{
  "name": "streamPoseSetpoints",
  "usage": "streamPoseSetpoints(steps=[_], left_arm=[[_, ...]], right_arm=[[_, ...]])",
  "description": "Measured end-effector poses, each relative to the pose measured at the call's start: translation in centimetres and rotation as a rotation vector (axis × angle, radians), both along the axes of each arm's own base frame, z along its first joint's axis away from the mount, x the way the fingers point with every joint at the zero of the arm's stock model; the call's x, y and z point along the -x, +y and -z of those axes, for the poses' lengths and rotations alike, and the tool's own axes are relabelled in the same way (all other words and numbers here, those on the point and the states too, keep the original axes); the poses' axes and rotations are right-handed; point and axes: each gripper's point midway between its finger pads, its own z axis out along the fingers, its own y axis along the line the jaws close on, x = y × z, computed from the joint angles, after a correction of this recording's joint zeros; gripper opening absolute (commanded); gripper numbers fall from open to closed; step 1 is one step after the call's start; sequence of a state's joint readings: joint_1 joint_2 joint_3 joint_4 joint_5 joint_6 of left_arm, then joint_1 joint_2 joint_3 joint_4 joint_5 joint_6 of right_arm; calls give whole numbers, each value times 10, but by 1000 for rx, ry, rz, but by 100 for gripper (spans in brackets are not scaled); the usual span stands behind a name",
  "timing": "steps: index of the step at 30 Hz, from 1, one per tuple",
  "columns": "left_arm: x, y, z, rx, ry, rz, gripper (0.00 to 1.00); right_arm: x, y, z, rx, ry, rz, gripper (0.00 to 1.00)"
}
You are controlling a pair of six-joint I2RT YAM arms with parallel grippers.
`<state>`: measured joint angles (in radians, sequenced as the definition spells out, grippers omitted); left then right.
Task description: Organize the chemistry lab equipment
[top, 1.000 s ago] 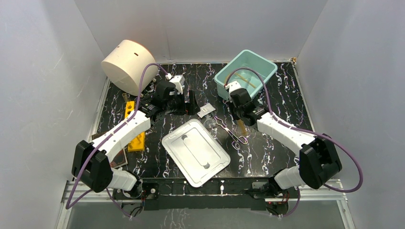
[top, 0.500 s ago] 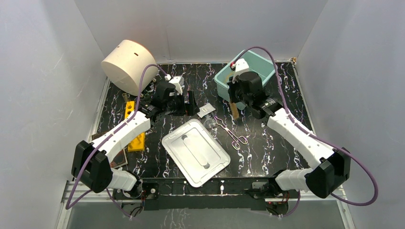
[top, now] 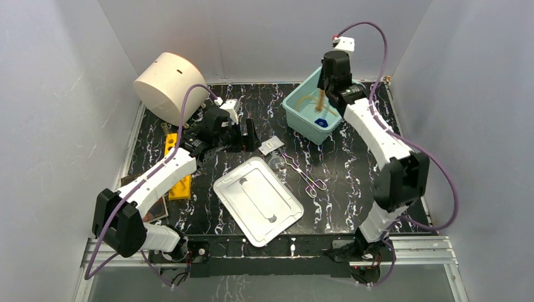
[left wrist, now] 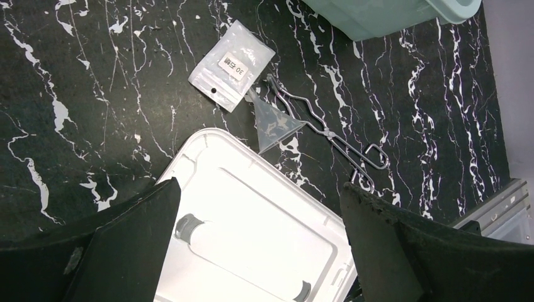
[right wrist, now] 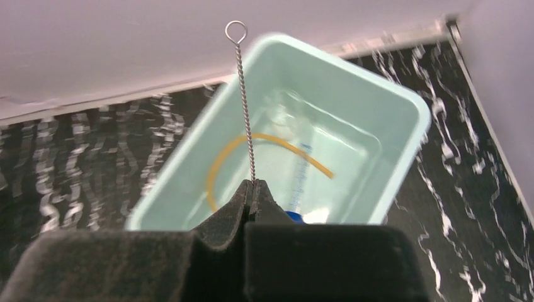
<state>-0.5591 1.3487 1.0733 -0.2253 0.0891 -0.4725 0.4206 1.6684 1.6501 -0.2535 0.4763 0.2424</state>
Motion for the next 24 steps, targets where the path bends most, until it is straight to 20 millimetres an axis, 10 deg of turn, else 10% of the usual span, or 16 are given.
streamPoseSetpoints(steps=[5, 11, 24], left_arm=[[1, 5, 2, -21, 4, -11, 98], [0, 9, 5, -46, 2, -20, 98], [-4, 20, 9, -88, -4, -42, 98]], right_arm=[[-36, -52, 77, -44, 197, 196, 0], [-50, -50, 150, -95, 394, 282, 0], [-50, -36, 206, -242, 585, 390, 1]])
